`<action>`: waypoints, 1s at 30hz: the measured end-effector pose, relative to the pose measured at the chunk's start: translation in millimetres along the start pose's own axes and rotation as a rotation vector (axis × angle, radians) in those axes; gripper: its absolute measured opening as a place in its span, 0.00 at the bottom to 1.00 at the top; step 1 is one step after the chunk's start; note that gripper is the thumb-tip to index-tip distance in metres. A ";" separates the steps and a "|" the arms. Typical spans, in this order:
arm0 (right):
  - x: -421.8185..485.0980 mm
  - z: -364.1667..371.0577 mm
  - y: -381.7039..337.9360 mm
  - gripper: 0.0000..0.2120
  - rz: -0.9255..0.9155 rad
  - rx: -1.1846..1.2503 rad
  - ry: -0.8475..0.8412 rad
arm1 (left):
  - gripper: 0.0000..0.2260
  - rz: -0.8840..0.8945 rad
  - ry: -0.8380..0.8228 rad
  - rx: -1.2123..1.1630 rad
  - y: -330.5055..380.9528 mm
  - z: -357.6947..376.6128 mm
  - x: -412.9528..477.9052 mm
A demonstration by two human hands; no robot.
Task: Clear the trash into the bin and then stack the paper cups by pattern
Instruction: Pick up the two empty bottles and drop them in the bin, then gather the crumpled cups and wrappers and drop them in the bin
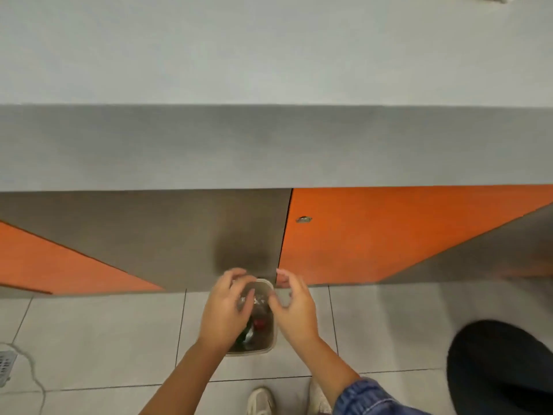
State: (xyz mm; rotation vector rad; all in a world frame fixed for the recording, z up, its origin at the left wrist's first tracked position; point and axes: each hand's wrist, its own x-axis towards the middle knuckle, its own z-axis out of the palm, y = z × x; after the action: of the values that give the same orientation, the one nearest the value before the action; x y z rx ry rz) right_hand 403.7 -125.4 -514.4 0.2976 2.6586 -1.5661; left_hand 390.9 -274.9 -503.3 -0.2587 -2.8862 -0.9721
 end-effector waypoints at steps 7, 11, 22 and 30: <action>-5.5 -130.0 -154.0 0.07 -0.432 0.211 0.387 | 0.05 0.473 0.414 -0.157 158.1 -135.6 44.3; 10.7 -200.3 -225.5 0.05 -0.529 0.226 0.531 | 0.06 0.545 0.526 -0.242 234.6 -188.9 95.9; 139.6 -377.2 -306.1 0.09 -0.464 0.027 0.634 | 0.21 0.175 0.025 -0.120 377.7 -183.8 278.6; 277.4 -450.2 -298.9 0.22 -0.314 -0.555 0.287 | 0.41 0.137 -0.198 0.293 391.1 -130.2 335.3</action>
State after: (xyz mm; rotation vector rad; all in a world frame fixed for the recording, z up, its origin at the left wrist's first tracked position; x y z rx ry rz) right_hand 103.7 165.3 -73.4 0.0822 3.3510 -0.8064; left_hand 138.1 -2.9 -123.2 -0.5481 -3.0850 -0.5196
